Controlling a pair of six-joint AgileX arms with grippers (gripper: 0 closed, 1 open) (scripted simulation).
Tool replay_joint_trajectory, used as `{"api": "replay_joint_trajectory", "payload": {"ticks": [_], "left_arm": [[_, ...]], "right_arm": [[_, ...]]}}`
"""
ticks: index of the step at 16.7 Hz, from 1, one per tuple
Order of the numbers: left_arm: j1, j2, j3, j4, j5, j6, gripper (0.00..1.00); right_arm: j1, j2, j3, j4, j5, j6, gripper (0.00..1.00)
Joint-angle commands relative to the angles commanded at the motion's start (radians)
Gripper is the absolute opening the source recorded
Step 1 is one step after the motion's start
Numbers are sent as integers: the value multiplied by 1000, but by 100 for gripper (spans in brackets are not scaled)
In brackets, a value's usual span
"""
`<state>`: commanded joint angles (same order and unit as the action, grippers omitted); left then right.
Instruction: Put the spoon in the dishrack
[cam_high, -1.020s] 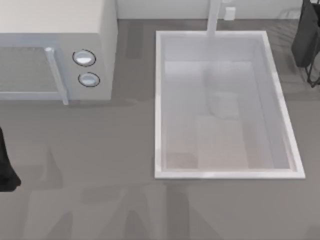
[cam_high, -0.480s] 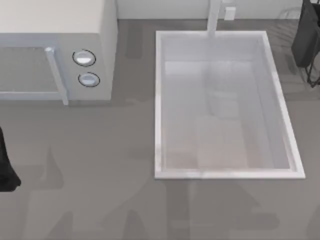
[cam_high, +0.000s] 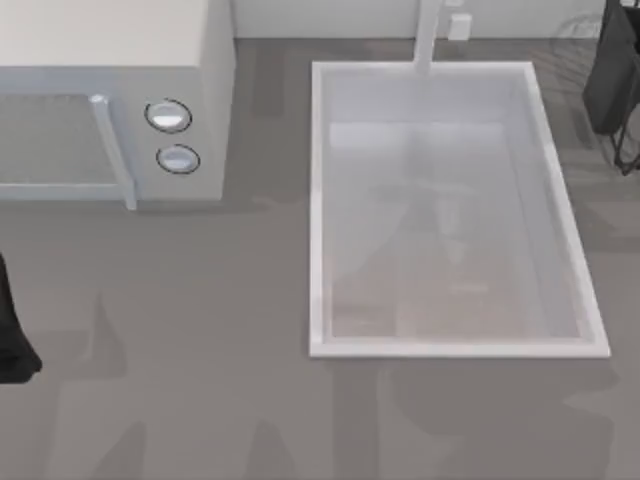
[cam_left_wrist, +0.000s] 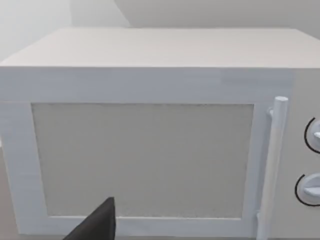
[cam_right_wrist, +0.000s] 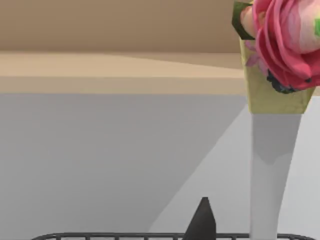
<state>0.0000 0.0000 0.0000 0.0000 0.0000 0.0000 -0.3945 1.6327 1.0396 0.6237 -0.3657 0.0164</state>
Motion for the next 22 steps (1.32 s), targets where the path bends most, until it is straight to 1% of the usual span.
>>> {"api": "replay_joint_trajectory", "payload": {"ticks": [2, 4, 10, 22], "left_arm": [[0, 0, 0, 0, 0, 0, 100], [0, 0, 0, 0, 0, 0, 100], [0, 0, 0, 0, 0, 0, 100], [0, 0, 0, 0, 0, 0, 100]], "right_arm": [[44, 89, -29, 108, 44, 0, 0], [75, 144, -52, 175, 76, 0, 0], [88, 164, -61, 199, 88, 0, 0], [88, 164, -61, 199, 88, 0, 90]]}}
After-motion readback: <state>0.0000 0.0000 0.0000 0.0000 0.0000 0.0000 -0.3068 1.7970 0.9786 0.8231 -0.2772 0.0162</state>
